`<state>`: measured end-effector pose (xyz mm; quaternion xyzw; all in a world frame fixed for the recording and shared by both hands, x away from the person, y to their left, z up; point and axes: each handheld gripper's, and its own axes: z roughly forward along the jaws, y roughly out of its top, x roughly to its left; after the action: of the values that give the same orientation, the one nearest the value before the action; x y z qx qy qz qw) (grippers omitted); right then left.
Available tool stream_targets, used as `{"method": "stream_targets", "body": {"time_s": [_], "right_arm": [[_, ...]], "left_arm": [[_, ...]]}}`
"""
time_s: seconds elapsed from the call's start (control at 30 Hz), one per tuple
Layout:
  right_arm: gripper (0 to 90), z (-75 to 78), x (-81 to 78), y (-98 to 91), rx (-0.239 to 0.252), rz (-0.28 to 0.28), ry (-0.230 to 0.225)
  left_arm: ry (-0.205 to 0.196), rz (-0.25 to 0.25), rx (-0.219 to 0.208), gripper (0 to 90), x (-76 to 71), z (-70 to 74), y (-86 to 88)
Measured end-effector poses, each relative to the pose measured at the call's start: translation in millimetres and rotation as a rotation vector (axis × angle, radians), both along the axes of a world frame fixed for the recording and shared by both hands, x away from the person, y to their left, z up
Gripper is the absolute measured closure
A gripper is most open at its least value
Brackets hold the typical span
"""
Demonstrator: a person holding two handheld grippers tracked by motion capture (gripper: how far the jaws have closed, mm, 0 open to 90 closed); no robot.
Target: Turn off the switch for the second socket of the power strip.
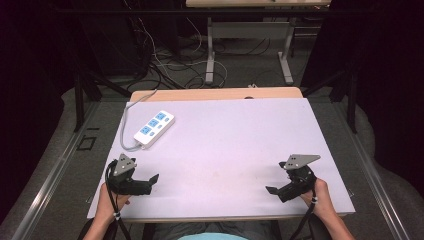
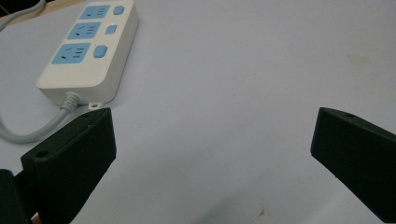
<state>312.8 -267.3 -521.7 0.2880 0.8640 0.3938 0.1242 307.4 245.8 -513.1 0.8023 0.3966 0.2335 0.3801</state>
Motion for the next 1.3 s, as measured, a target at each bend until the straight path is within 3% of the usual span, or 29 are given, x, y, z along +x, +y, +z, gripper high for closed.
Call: {"method": "stream_targets", "body": {"time_s": [0.13, 0.2, 0.43, 0.57, 0.9, 1.3], "right_arm": [[0.0, -0.3, 1.6, 0.4, -0.004, 0.001, 0.011], [0.0, -0.8, 3.6, 0.7, -0.006, 0.005, -0.006], [0.0, -0.5, 5.4, 2.1, -0.018, 0.006, 0.008], [0.0, -1.2, 6.3, 2.9, -0.013, 0.011, -0.004], [0.0, -1.5, 5.8, 3.7, -0.011, 0.006, -0.001], [0.0, -1.9, 6.1, 4.9, -0.019, 0.010, -0.006]], "left_arm": [[-0.006, -0.002, 0.014, 0.0, 1.5, 0.8, -2.0], [-0.010, 0.001, 0.018, 0.0, 2.1, 2.0, -2.3], [-0.008, 0.004, 0.011, 0.0, 7.6, 7.5, -6.5], [0.001, 0.005, 0.027, 0.0, 13.6, 8.6, -8.2], [0.010, 0.023, 0.013, 0.1, 28.8, 11.7, -7.8], [0.014, 0.029, 0.045, 0.2, 43.3, 13.5, -7.5]]}}
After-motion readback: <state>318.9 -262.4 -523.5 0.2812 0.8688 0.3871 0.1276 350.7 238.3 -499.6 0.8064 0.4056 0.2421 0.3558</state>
